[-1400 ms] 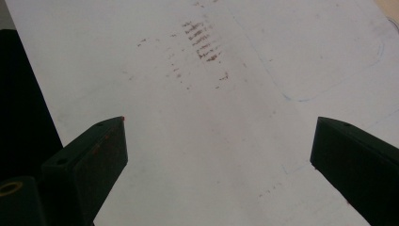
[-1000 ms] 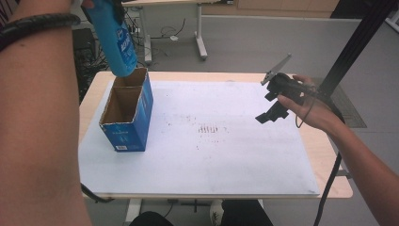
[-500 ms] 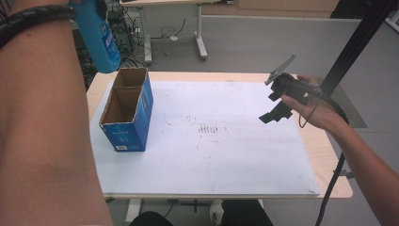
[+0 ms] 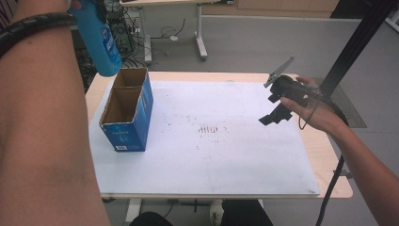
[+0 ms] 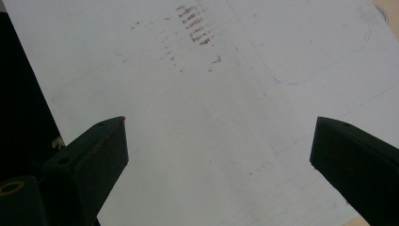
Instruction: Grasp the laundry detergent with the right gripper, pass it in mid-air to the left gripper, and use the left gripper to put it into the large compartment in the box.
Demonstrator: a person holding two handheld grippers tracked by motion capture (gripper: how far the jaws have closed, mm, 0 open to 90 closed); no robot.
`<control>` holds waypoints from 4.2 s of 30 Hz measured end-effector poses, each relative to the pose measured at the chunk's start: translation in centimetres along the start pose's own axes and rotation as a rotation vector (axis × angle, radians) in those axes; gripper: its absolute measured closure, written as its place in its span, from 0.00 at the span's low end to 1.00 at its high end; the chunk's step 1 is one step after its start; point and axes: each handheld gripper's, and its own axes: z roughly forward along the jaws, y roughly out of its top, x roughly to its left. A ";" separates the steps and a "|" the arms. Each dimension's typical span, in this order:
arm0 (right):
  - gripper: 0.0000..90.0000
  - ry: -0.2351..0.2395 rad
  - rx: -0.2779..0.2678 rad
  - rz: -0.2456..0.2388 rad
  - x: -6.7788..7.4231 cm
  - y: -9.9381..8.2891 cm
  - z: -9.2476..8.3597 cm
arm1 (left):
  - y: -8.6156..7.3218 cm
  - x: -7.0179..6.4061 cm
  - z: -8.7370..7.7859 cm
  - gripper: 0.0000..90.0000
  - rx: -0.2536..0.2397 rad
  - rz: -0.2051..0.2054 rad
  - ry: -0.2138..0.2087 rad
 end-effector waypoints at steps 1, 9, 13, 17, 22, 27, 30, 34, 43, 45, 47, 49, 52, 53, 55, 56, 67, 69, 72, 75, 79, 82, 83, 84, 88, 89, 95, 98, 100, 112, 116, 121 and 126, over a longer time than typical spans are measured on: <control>0.05 0.000 -0.002 0.000 0.0 0.0 0.0 | 0.0 0.0 0.0 0.42 -0.001 0.000 0.000; 0.05 0.005 -0.002 -0.007 0.2 -0.1 -0.1 | -0.2 0.1 0.8 0.42 0.007 0.001 -0.001; 0.05 0.005 0.009 -0.011 0.3 -0.1 0.0 | -0.3 0.2 1.2 0.42 0.017 0.002 -0.005; 0.05 0.011 0.009 -0.009 0.4 -0.1 0.0 | -0.4 0.2 1.8 0.42 0.023 0.005 -0.003; 0.05 0.013 0.011 -0.014 0.5 0.1 0.2 | -0.4 0.4 2.5 0.42 0.023 0.003 -0.009; 0.05 0.013 0.016 -0.016 0.6 0.2 0.3 | -0.5 0.6 3.5 0.42 0.028 0.007 -0.013; 0.05 0.012 0.019 -0.016 0.5 0.2 0.2 | -0.4 0.6 4.0 0.42 0.034 0.010 -0.013; 0.05 0.011 0.022 -0.016 0.6 0.3 0.2 | -0.4 0.7 4.5 0.42 0.034 0.013 -0.018; 0.05 0.006 0.035 -0.018 0.5 0.3 0.2 | -0.5 1.1 7.1 0.42 0.056 0.011 -0.035; 0.05 0.004 0.035 -0.019 0.5 0.3 0.2 | -0.6 1.2 7.8 0.42 0.064 0.013 -0.037; 0.05 0.000 0.043 -0.018 0.5 0.2 0.3 | -0.6 1.3 8.4 0.42 0.070 0.014 -0.043; 0.05 -0.002 0.048 -0.015 0.5 0.1 0.4 | -0.6 1.4 9.0 0.42 0.073 0.013 -0.047; 0.05 -0.002 0.055 -0.014 0.4 0.0 0.4 | -0.7 1.4 9.9 0.42 0.079 0.018 -0.042; 0.05 -0.002 0.057 -0.012 0.4 0.0 0.5 | -0.8 1.4 10.3 0.42 0.080 0.017 -0.038; 0.05 -0.005 0.055 -0.012 0.4 0.1 0.5 | -0.9 1.3 10.9 0.42 0.088 0.021 -0.033; 0.05 -0.004 0.054 -0.012 0.4 0.1 0.5 | -0.9 1.4 11.3 0.42 0.090 0.022 -0.032; 0.06 -0.004 0.073 -0.019 0.6 0.4 1.0 | -1.4 1.4 14.6 0.42 0.110 0.029 -0.040; 0.05 -0.005 0.073 -0.021 0.7 0.5 1.1 | -1.5 1.5 15.2 0.42 0.113 0.031 -0.044; 0.06 -0.007 0.078 -0.023 0.7 0.6 1.2 | -1.7 1.3 16.2 0.42 0.118 0.042 -0.044; 0.06 -0.007 0.082 -0.025 0.8 0.7 1.3 | -2.0 1.2 17.7 0.42 0.131 0.051 -0.048; 0.06 -0.003 0.084 -0.026 0.9 0.8 1.6 | -2.2 1.1 19.1 0.42 0.142 0.058 -0.050; 0.06 -0.005 0.085 -0.024 0.9 0.8 1.7 | -2.4 1.0 20.0 0.42 0.146 0.070 -0.043; 0.05 -0.005 0.085 -0.022 0.9 0.9 1.8 | -2.5 0.9 20.4 0.42 0.148 0.071 -0.041; 0.05 -0.004 0.085 -0.025 0.9 0.9 1.9 | -2.5 0.9 20.7 0.42 0.147 0.075 -0.039; 0.06 -0.002 0.091 -0.030 0.9 1.1 2.2 | -2.7 0.9 21.8 0.42 0.153 0.079 -0.045; 0.06 -0.001 0.090 -0.031 0.9 1.2 2.2 | -2.8 0.9 22.1 0.42 0.151 0.079 -0.047; 0.06 -0.001 0.097 -0.031 1.0 1.4 2.5 | -3.1 0.9 23.6 0.42 0.156 0.083 -0.052; 0.06 -0.001 0.101 -0.033 0.9 1.4 2.6 | -3.2 0.8 24.5 0.42 0.158 0.095 -0.050; 0.06 0.000 0.101 -0.032 0.9 1.4 2.7 | -3.3 0.8 24.9 0.42 0.162 0.099 -0.050; 0.06 0.003 0.108 -0.034 0.9 1.8 3.3 | -3.7 0.5 27.3 0.42 0.163 0.123 -0.049; 0.06 0.003 0.111 -0.036 0.9 1.9 3.5 | -3.8 0.6 27.7 0.42 0.165 0.126 -0.046; 0.06 0.002 0.115 -0.036 0.8 2.0 3.6 | -4.1 0.9 28.2 0.42 0.156 0.131 -0.045; 0.06 0.002 0.115 -0.040 0.9 2.1 3.6 | -4.3 1.1 28.2 0.42 0.158 0.129 -0.051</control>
